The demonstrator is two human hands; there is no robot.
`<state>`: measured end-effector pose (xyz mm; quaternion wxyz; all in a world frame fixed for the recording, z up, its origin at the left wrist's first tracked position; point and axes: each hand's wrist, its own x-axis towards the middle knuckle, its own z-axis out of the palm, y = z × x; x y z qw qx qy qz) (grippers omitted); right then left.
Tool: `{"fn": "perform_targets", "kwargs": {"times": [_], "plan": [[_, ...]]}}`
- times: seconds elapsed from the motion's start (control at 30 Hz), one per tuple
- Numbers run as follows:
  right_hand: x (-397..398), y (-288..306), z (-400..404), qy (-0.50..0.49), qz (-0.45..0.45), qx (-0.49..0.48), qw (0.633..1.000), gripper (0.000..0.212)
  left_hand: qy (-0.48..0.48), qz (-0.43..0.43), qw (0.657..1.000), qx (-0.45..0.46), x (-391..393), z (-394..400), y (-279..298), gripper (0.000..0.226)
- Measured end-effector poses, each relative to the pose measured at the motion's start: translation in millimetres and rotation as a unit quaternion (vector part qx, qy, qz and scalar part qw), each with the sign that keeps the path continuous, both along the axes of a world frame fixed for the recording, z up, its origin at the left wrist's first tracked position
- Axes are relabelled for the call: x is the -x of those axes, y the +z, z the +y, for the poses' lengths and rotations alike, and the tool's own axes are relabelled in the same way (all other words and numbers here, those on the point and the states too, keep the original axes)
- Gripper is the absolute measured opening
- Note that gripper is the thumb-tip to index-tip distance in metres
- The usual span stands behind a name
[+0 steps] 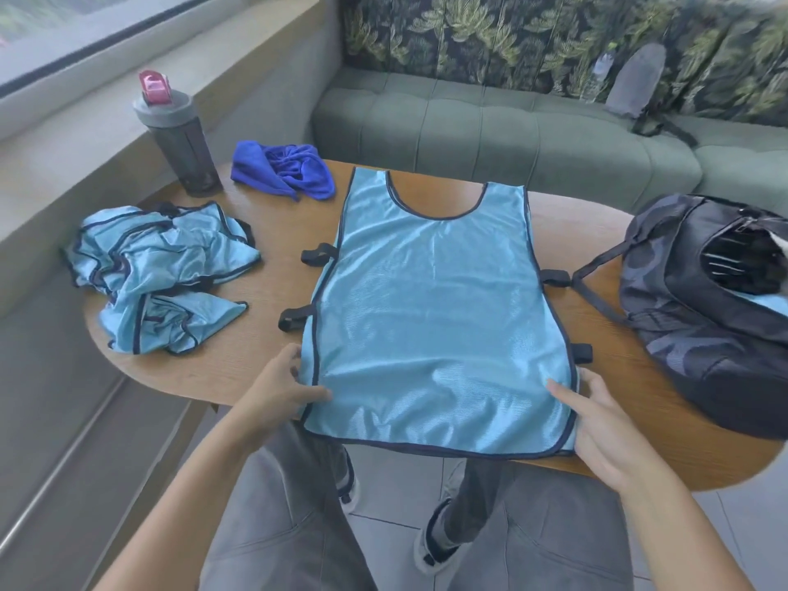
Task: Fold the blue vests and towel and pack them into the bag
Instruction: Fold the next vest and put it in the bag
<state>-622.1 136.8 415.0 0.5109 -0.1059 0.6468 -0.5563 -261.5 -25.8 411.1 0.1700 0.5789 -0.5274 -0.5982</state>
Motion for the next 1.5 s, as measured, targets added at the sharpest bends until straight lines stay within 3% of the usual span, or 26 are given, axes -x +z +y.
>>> {"fn": "perform_targets", "kwargs": {"times": [0.13,0.2,0.27,0.33,0.47,0.57,0.67,0.8,0.93,1.17,1.5], "plan": [[-1,-1,6,0.042,0.031,-0.045,0.998,0.070,-0.073,-0.087,0.990,0.079,-1,2,5,0.025],[-6,1,5,0.039,0.111,-0.106,0.987,0.074,-0.093,-0.168,0.973,0.124,0,2,7,0.010],[-12,2,1,0.017,0.215,-0.165,0.962,0.076,-0.091,-0.207,0.962,0.151,2,3,6,0.009],[-20,2,-1,0.000,0.293,-0.181,0.939,0.071,-0.067,-0.201,0.965,0.155,3,5,3,0.015],[-27,-2,2,0.015,0.354,-0.173,0.919,0.039,0.020,-0.130,0.987,0.091,1,7,-1,0.023],[-21,-3,6,-0.036,0.312,-0.143,0.939,0.036,0.106,0.027,0.994,-0.024,-1,15,1,0.016],[-12,-3,11,-0.048,0.216,-0.126,0.967,0.045,0.158,0.129,0.973,-0.111,-7,16,3,0.030],[1,-5,17,0.022,0.159,-0.117,0.980,0.043,0.153,0.150,0.968,-0.132,-6,18,6,0.034],[6,7,16,0.074,0.146,-0.095,0.982,0.058,0.160,0.161,0.965,-0.133,-6,19,3,0.039],[18,23,7,0.156,0.107,-0.119,0.975,0.033,0.156,0.162,0.965,-0.134,-5,19,4,0.039],[29,33,18,0.205,-0.001,-0.094,0.974,0.037,0.131,0.161,0.972,-0.113,0,23,7,0.029]]}}
